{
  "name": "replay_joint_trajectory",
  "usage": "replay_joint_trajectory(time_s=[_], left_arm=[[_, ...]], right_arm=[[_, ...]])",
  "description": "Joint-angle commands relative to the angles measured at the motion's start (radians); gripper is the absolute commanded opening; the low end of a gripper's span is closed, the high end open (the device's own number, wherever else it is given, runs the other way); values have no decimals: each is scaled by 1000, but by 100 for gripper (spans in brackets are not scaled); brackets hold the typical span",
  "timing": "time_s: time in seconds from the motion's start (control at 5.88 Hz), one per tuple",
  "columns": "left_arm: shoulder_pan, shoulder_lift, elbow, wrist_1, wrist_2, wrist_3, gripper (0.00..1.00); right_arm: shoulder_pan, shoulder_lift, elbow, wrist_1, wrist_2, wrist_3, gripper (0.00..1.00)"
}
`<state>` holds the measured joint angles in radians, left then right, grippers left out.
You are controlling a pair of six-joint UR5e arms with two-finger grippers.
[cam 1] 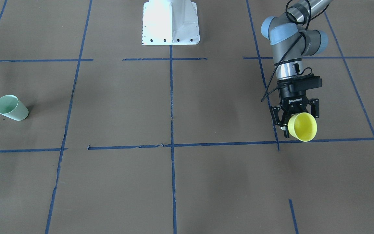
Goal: Transfer and stack yellow cup on green cup
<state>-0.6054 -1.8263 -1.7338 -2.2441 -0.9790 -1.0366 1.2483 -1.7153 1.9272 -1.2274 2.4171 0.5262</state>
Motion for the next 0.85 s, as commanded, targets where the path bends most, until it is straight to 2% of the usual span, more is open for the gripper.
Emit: replay_joint_trajectory(time_s=[0.0, 0.17, 0.34, 0.51, 0.68], left_arm=[[98, -47, -32, -150, -70, 113, 10], [143, -92, -32, -245, -72, 280, 11], [188, -102, -14, -334, -137, 390, 11], [215, -120, -12, -354, -154, 423, 10], [257, -126, -13, -358, -156, 444, 10]], right_arm=[[-79, 151, -7, -53, -22, 194, 100], [-93, 249, -7, -155, -36, 211, 100], [-107, 373, -4, -313, -35, 236, 100], [-162, 475, -11, -407, -39, 274, 100], [-203, 549, -34, -423, -38, 357, 100]])
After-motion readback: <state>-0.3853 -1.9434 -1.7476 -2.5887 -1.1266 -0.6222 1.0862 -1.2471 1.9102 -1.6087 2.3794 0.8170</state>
